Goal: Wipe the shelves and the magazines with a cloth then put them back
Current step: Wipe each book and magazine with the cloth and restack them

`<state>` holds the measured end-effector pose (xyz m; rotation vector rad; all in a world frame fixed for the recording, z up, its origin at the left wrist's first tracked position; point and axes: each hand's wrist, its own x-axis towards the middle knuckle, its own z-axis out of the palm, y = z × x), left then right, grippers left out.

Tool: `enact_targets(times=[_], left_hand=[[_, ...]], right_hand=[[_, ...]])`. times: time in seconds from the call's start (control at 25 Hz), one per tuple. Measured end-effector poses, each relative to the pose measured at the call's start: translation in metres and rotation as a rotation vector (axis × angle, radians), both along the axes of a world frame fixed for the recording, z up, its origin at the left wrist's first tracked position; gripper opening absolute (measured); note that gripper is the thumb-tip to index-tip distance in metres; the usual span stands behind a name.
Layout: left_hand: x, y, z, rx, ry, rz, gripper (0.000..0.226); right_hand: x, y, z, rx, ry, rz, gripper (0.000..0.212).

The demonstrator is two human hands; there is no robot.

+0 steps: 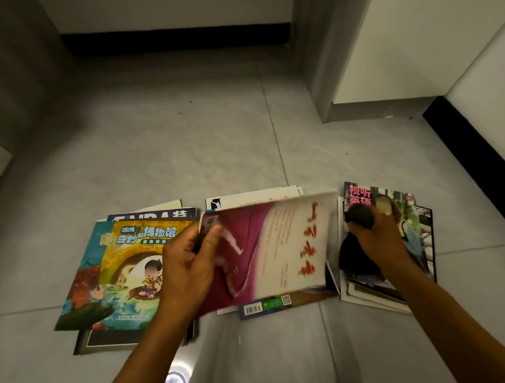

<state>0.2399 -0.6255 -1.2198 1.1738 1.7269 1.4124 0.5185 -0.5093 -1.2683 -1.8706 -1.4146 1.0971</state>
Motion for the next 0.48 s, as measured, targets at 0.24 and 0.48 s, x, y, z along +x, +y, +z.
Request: enact_targets(times=[0.24,0.48], left_hand=[[0.043,0.000,-0.026,0.332,0.808,-0.472,0.049],[0.037,-0.020,-0.054,-0.264,0.510,-0.749,0.055]], right_hand=[[-0.070,-0.036,0.051,-0.530,0.968,-0.189,0.041],[-0.066,-0.046,0.017,-0.513,0.747,-0.161,0.042]])
